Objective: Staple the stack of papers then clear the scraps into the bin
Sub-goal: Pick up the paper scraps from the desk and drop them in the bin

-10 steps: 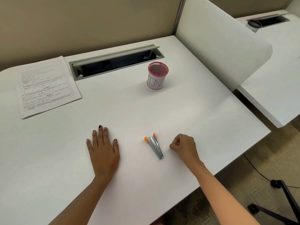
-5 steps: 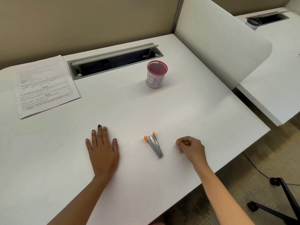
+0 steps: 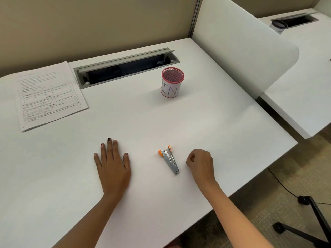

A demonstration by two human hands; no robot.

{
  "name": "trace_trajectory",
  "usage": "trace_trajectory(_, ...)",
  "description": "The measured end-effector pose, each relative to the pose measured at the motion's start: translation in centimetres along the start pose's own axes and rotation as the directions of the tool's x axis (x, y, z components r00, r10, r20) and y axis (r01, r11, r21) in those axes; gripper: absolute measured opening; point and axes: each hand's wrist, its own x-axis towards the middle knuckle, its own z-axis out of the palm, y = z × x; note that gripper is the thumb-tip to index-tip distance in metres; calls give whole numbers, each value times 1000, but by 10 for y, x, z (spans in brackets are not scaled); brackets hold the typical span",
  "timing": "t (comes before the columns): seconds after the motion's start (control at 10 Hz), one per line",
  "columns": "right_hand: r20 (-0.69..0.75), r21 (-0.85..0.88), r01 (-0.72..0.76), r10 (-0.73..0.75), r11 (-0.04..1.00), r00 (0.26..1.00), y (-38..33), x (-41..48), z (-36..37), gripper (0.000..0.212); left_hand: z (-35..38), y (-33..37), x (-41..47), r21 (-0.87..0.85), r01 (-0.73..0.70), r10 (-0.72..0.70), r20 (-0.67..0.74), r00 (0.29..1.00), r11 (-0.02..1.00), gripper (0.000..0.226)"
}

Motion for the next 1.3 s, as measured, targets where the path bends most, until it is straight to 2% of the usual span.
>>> trace_trajectory(0.1, 53, -102, -23, 29, 995, 998, -2, 2, 3, 13, -1, 1, 0, -5, 1, -1, 0, 1000, 1000, 61)
trace_trajectory(0.2, 108, -99, -25, 36, 995, 994, 2, 2, 5, 18, -1, 1, 0, -6, -1, 1, -2, 1000, 1000, 60)
trace_trajectory(0.3, 130, 64, -66, 57, 996, 990, 9, 2, 2, 14, -1, 0, 0, -4, -2, 2, -1, 1000, 1000, 60)
trace_trajectory(0.4, 170, 421, -273, 220, 865, 960, 16, 5, -13, 8, -1, 0, 0, 1, -1, 1, -1, 1000, 1000, 60)
trace_trajectory(0.5, 325, 738, -452, 322, 502, 889, 27, 9, -24, 14, 0, 0, 0, -1, -1, 1, 1, 1000, 1000, 60)
trace_trajectory(0.6, 433, 849, -497, 304, 177, 848, 32, 14, -33, 20, 0, 0, -1, 1, -2, 2, -2, 1000, 1000, 60)
trace_trajectory(0.7, 432, 882, -466, 270, 75, 861, 30, 23, -40, 16, 0, 1, 0, -3, 1, -1, -1, 1000, 1000, 61)
trace_trajectory(0.8, 382, 914, -402, 222, 53, 897, 17, 39, -47, 18, -1, 0, -1, -11, 4, -4, -1, 1000, 1000, 61)
trace_trajectory(0.9, 301, 938, -321, 155, 127, 941, -5, 65, -57, 16, 0, 0, 0, -8, 1, -1, -1, 1000, 1000, 61)
trace_trajectory(1.1, 89, 878, -162, 178, 450, 980, -65, 150, -71, 18, -1, 1, -1, -11, 7, -7, -1, 1000, 1000, 62)
trace_trajectory(1.2, -31, 796, -78, 169, 600, 985, -101, 189, -78, 26, -1, 1, -1, -9, 11, -11, 1, 1000, 1000, 62)
trace_trajectory(1.3, -185, 644, 40, 106, 764, 977, -130, 217, -82, 25, -1, 2, -1, -2, 12, -12, 9, 1000, 1000, 61)
